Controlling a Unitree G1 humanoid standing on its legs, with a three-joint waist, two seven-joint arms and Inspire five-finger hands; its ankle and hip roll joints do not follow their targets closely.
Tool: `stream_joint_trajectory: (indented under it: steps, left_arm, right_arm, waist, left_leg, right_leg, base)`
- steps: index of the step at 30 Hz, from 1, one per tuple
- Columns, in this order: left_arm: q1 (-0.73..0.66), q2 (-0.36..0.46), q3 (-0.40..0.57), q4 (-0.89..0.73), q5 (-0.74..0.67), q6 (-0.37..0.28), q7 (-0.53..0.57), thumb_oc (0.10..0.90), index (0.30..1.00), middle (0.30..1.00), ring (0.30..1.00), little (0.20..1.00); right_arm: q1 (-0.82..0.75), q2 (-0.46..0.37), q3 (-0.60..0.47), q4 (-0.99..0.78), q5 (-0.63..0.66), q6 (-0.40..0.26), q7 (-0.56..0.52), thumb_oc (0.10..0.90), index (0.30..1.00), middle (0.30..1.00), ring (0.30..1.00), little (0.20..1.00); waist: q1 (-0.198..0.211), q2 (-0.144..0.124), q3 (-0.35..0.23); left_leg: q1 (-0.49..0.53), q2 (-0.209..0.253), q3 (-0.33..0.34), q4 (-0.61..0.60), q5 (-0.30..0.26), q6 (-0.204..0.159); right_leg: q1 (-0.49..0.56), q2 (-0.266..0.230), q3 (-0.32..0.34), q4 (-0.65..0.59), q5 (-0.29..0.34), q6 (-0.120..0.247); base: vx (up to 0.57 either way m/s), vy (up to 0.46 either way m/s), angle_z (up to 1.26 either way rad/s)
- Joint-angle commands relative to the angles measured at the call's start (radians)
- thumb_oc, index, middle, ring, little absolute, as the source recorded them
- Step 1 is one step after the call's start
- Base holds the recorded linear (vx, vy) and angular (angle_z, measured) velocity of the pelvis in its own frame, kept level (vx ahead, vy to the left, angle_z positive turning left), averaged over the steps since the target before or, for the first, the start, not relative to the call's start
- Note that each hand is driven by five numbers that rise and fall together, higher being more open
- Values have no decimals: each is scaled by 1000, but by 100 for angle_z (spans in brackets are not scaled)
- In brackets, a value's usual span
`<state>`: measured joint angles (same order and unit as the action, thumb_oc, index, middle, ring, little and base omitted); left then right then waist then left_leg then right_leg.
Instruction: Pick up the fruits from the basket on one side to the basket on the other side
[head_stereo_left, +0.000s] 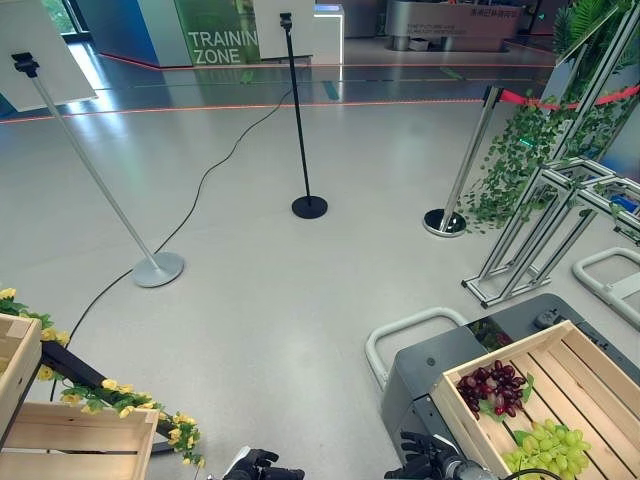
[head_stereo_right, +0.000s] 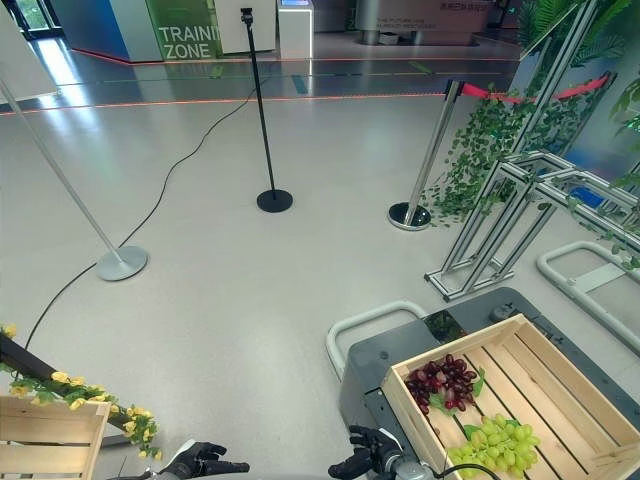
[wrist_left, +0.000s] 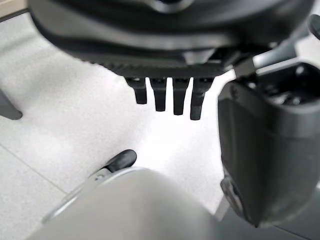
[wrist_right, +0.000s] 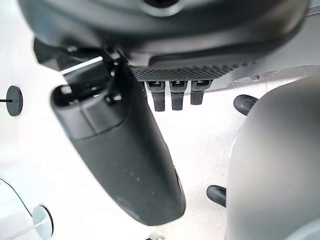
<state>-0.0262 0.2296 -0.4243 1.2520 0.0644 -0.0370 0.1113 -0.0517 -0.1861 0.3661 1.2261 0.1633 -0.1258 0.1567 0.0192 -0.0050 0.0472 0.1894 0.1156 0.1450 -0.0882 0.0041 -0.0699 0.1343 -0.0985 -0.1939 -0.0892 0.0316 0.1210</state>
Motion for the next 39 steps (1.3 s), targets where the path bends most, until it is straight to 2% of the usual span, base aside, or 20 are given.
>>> stream_joint_trajectory:
  steps: [1,4,9,13,16,20,21,22,26,28,30,35,39]
  left_arm:
    - [-71,-53,-23,25,5,-14,13,800,900,900,900,900]
    - [-68,-54,-19,27,2,-17,6,800,900,900,900,900]
    - [-68,-56,-21,28,10,-11,5,800,900,900,900,900]
    - [-76,-36,-27,6,18,-6,2,800,900,900,900,900]
    - [-70,-15,-31,-16,21,-9,5,800,900,900,900,900]
    - [-46,6,-19,-58,29,-19,22,800,900,900,900,900]
    - [-45,7,-17,-59,28,-20,24,800,900,900,900,900]
    - [-43,10,-11,-65,28,-29,32,800,900,900,900,900]
    - [-37,19,0,-80,29,-51,67,800,900,900,900,900]
    - [-37,20,4,-82,27,-57,73,800,900,900,900,900]
    - [-38,21,10,-84,12,-66,80,800,900,900,900,900]
    - [-41,22,13,-81,11,-79,81,800,900,900,900,900]
    - [-37,33,8,-87,16,-85,74,800,900,900,900,900]
  right_arm:
    - [-74,18,51,43,-17,-19,18,800,900,900,900,900]
    - [-74,19,51,43,-20,-39,21,800,900,900,900,900]
    - [-79,17,68,25,-56,-150,23,800,900,900,900,900]
    - [-93,-2,77,-63,48,-238,48,800,900,900,900,900]
    - [-95,-32,75,-229,140,-256,80,800,900,900,900,900]
    - [-51,-79,56,-534,206,-271,60,800,900,900,900,900]
    - [-47,-82,53,-552,206,-272,58,800,900,900,900,900]
    - [-32,-93,39,-614,232,-303,48,800,900,900,900,900]
    - [2,-121,-39,-819,340,-331,-1,800,900,900,900,900]
    - [11,-125,-69,-862,350,-366,-20,800,900,900,900,900]
    - [23,-132,-146,-942,383,-392,-59,800,900,900,900,900]
    - [16,-157,-248,-973,394,-411,-81,800,900,900,900,900]
    - [7,-221,-343,-982,362,-407,-131,800,900,900,900,900]
  waist:
    - [-11,-25,35]
    - [-10,-26,31]
    - [-9,-28,31]
    - [-13,-32,40]
    - [-25,-36,50]
    - [-57,-38,58]
    - [-59,-38,59]
    - [-72,-38,61]
    - [-105,-41,73]
    - [-115,-42,76]
    - [-134,-41,81]
    - [-154,-40,97]
    - [-166,-44,127]
  left_leg:
    - [-11,-61,-31,1,-16,57]
    - [-10,-61,-31,1,-17,58]
    - [-10,-61,-29,1,-14,57]
    - [-13,-60,-27,1,-10,56]
    - [-19,-56,-18,1,-8,56]
    - [-26,-49,13,1,-3,56]
    - [-26,-48,16,1,-3,56]
    - [-27,-46,29,1,-3,57]
    - [-31,-41,62,1,-5,59]
    - [-31,-40,72,1,-7,61]
    - [-32,-38,89,1,-11,66]
    - [-34,-37,107,1,-12,76]
    - [-49,-37,109,10,-12,79]
  right_leg:
    - [34,0,24,3,17,-33]
    - [36,0,26,2,18,-33]
    - [33,2,29,2,20,-32]
    - [25,4,38,5,25,-29]
    - [13,5,49,7,29,-28]
    - [-9,3,67,8,39,-23]
    - [-11,3,69,8,39,-22]
    - [-18,1,75,9,43,-19]
    - [-41,-5,93,14,52,-10]
    - [-46,-6,99,16,53,-7]
    - [-60,-9,116,28,52,-1]
    - [-95,-14,139,90,34,6]
    - [-132,-20,157,126,37,15]
  base:
    - [0,0,0]
    - [0,0,0]
    - [0,0,0]
    - [-31,-20,-1]
    - [-56,-24,-5]
    - [-57,6,-16]
    - [-54,19,-18]
    - [-56,20,-23]
    - [-72,23,-22]
    - [-49,22,-22]
    - [-48,38,-19]
    - [-25,32,-21]
    - [-7,-3,-7]
